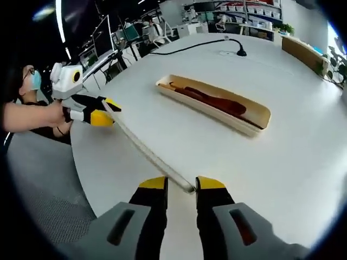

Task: Arrange the utensils inside the cutlery case until each visible utensil rests in its matching compartment.

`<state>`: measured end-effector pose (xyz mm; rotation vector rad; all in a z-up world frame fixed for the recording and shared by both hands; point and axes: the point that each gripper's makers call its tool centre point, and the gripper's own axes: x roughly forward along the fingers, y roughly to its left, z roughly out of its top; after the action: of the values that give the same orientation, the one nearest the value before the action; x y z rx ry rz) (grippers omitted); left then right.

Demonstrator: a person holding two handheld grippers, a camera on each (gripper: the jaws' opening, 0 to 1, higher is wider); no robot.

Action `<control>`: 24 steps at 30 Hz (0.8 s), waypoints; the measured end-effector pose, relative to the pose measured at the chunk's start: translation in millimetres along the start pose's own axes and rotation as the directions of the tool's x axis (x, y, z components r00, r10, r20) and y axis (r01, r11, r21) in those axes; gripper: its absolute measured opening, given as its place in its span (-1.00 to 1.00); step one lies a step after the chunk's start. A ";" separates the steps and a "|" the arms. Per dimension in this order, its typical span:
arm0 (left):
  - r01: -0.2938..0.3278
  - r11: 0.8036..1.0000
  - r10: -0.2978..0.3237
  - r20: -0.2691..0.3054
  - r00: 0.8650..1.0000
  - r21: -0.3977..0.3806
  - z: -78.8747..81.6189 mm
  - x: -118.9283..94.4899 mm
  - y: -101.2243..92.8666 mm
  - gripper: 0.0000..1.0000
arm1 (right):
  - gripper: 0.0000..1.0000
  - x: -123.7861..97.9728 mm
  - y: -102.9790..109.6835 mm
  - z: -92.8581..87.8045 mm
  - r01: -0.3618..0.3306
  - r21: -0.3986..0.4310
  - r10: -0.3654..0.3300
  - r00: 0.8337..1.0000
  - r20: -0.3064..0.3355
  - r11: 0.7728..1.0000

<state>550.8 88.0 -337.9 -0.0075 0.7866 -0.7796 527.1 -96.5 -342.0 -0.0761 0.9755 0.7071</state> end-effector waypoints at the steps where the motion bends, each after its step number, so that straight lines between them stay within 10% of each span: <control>1: 0.000 1.000 0.000 -0.004 1.000 -0.004 -2.3 1.1 -0.2 -0.35 | -0.66 -1.5 -1.1 -1.6 -0.015 0.019 0.015 1.000 0.002 1.000; 11: -0.017 0.999 0.017 -0.005 1.000 -0.047 -4.9 4.6 5.3 -0.27 | -0.63 0.8 0.7 -0.6 -0.127 0.256 0.100 0.988 0.114 0.958; 15: -0.037 0.999 0.037 0.000 0.999 -0.040 -2.2 6.8 10.9 -0.25 | -0.65 1.0 0.9 2.2 -0.190 0.385 0.127 0.975 0.183 0.903; 18: -0.079 0.996 0.080 0.011 0.997 -0.029 0.2 8.0 15.7 -0.23 | -0.67 3.1 6.2 -2.1 -0.238 0.526 0.152 0.968 0.202 0.816; 24: -0.064 0.997 0.066 0.025 0.998 -0.053 4.4 9.6 15.2 -0.25 | -0.68 0.4 10.0 -2.4 -0.210 0.481 0.125 0.971 0.203 0.851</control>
<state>567.4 91.8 -345.1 -0.0390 0.7781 -0.6959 519.7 -89.4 -341.2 0.5261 0.9866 0.5882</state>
